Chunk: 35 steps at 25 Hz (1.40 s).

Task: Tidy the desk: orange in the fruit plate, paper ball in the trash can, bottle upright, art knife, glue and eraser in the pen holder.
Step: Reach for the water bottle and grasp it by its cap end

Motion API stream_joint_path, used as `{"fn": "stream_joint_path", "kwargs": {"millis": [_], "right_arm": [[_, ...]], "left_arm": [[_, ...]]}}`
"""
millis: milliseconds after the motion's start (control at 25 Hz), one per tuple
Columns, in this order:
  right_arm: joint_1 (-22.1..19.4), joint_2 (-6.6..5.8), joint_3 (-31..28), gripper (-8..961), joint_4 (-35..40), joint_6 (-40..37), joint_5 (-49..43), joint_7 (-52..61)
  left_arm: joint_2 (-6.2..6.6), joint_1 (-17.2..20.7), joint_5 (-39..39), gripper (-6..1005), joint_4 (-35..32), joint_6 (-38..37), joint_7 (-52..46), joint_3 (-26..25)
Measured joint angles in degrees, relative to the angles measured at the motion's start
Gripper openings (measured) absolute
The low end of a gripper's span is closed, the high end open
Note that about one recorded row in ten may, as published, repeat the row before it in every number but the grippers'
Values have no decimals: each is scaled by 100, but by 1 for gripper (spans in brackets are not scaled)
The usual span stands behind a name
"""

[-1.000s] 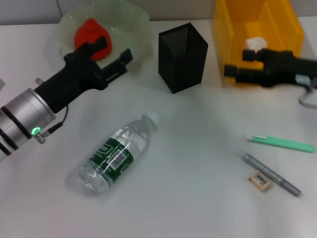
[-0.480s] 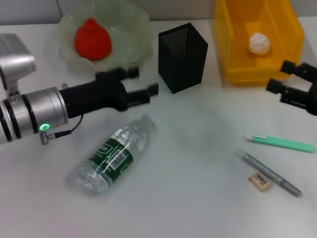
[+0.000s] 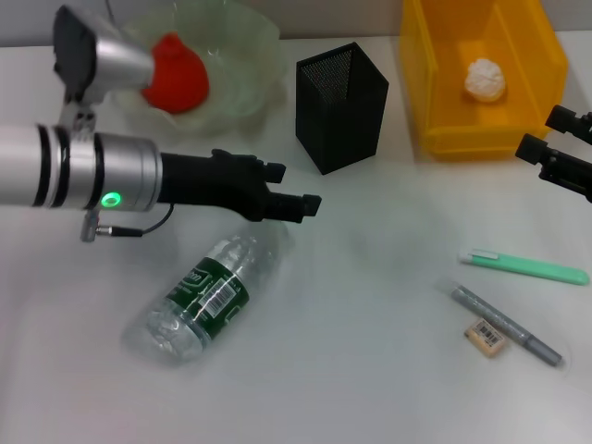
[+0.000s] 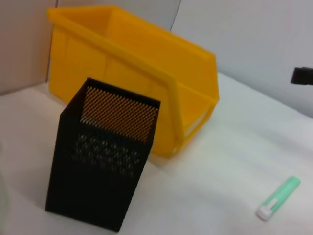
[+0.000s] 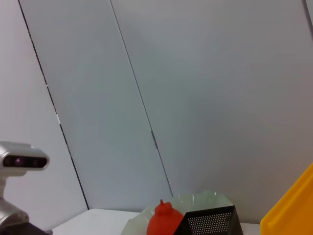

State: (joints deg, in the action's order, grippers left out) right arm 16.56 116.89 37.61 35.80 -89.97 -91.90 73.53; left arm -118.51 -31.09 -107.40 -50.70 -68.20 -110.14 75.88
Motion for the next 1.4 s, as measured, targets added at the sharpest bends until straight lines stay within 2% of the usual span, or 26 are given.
{"fn": "stream_joint_path", "kwargs": {"millis": [240, 480, 800, 1400], "right_arm": [[28, 0, 9, 831, -5, -4, 5, -17], [42, 0, -4, 831, -17, -8, 6, -73], [61, -1, 12, 831, -21, -12, 6, -84], [7, -10, 18, 830, -21, -12, -2, -85]], "left_arm": [[-19, -178, -653, 784, -287, 193, -1009, 363], [-27, -254, -762, 784, -342, 303, -1459, 687], [-56, -418, -1551, 783, -445, 944, -2308, 1394], [-59, -381, -2065, 781, -583, 911, -2759, 1699]]}}
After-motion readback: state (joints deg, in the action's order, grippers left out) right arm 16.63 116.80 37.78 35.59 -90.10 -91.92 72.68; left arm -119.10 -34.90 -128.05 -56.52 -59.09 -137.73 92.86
